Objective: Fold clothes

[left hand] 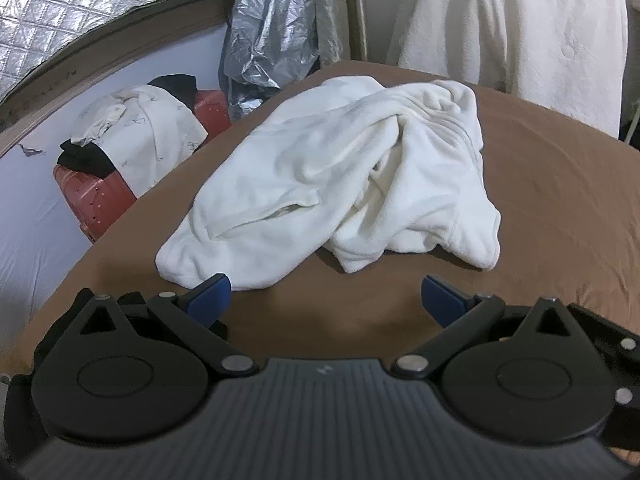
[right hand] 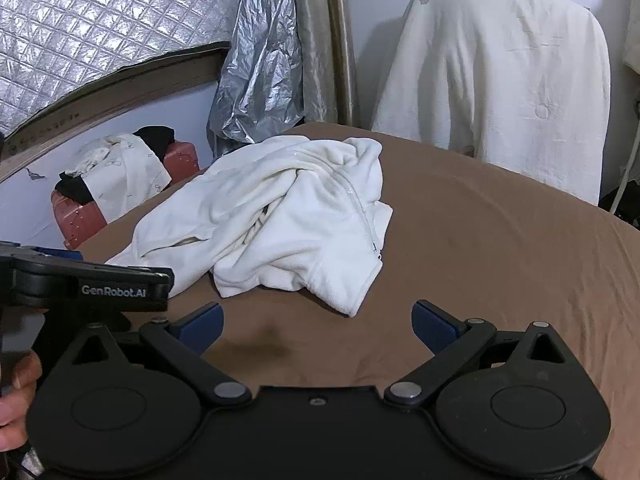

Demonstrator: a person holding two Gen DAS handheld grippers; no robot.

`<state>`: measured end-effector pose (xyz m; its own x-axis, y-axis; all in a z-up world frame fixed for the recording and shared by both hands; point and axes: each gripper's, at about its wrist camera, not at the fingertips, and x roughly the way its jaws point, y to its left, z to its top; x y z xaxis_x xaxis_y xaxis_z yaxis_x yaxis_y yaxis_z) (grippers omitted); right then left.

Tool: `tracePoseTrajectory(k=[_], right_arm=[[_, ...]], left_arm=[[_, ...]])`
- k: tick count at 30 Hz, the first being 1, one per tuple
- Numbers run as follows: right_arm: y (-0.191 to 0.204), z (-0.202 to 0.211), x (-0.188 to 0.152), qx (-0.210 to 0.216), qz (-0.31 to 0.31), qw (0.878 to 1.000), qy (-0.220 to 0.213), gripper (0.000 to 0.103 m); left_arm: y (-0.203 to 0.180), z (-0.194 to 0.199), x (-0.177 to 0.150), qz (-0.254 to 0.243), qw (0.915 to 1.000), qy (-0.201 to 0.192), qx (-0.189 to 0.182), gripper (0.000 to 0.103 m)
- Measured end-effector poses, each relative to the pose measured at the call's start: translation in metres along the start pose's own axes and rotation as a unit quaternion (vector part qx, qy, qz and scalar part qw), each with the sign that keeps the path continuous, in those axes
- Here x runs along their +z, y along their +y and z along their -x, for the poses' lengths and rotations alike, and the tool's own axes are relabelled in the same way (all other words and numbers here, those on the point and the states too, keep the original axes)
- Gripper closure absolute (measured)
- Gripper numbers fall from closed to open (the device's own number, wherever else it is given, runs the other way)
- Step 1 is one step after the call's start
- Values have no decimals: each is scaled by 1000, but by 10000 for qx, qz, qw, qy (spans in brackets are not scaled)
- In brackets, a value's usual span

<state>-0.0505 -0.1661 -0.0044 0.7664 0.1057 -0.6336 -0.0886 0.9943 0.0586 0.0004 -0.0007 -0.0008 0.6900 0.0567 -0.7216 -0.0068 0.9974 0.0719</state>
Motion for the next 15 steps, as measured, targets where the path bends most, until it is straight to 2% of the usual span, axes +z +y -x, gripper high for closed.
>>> tracePoseTrajectory(k=[6, 8, 15], right_arm=[[0, 2, 2, 145, -83, 9999, 10, 1], [2, 3, 2, 140, -86, 9999, -4, 1], [0, 9, 3, 100, -119, 9998, -77, 1]], left_arm=[[-9, -9, 2, -152, 9997, 155, 148, 0], [-10, -2, -2, -153, 9997, -49, 199, 0], [-1, 2, -2, -67, 9999, -64, -130, 0]])
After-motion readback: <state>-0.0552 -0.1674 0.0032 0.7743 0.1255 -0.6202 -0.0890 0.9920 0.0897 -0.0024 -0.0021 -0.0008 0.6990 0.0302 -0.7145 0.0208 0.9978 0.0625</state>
